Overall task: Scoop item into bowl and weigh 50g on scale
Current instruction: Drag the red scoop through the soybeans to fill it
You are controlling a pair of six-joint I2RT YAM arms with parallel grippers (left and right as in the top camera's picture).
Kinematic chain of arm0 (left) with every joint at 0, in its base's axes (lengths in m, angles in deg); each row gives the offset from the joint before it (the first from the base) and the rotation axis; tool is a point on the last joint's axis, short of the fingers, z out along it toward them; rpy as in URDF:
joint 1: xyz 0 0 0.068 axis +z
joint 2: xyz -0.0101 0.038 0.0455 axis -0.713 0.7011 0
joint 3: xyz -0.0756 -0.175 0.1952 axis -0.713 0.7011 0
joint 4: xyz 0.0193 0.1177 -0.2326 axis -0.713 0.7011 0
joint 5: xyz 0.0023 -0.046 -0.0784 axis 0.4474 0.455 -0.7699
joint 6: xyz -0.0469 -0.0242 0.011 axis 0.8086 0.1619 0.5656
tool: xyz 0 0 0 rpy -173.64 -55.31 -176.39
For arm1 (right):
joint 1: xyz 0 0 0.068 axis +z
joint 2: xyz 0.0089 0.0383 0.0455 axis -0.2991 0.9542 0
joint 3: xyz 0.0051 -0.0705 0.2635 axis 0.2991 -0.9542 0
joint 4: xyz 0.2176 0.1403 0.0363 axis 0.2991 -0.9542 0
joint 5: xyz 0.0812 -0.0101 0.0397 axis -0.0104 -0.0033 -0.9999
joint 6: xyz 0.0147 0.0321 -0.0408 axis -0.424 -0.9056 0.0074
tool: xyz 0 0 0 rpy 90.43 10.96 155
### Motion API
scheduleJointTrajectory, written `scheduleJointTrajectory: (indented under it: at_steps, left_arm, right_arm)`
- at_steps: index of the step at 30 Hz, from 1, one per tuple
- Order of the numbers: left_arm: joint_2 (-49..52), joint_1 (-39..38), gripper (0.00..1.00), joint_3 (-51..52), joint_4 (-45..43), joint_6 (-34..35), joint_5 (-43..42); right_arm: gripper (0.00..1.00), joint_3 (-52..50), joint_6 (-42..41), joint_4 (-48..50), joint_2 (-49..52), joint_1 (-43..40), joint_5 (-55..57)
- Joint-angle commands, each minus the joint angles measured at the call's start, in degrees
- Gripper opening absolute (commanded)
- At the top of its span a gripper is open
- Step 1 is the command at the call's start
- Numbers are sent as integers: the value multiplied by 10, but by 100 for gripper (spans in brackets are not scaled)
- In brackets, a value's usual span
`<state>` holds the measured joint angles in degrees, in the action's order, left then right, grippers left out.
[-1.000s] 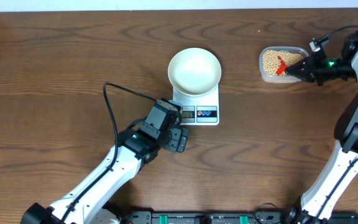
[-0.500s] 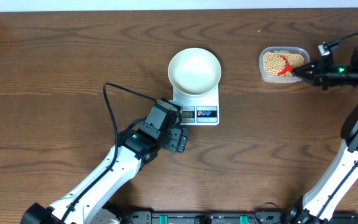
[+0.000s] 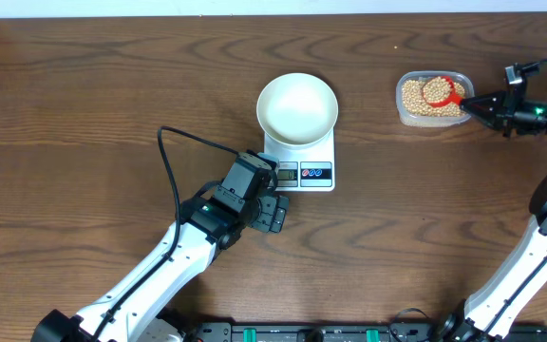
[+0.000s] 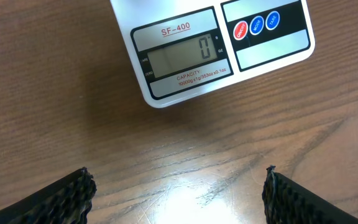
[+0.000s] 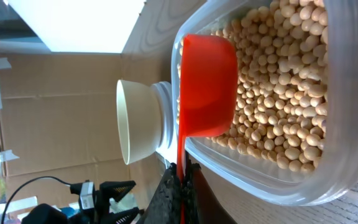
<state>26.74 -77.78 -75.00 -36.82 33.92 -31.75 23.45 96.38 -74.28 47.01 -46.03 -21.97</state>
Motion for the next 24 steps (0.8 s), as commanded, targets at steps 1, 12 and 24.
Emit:
scheduleJointTrajectory:
  at_steps: [1, 12, 24]
  left_arm:
    - [-7, 2, 89, 1, 2, -6, 3]
    - [-7, 2, 89, 1, 2, -6, 3]
    - [-7, 2, 89, 1, 2, -6, 3]
  right_arm:
    - [1, -1, 18, -3, 5, -8, -51]
    - [1, -1, 37, -22, 5, -25, -64]
    - [1, -1, 41, -24, 5, -25, -74]
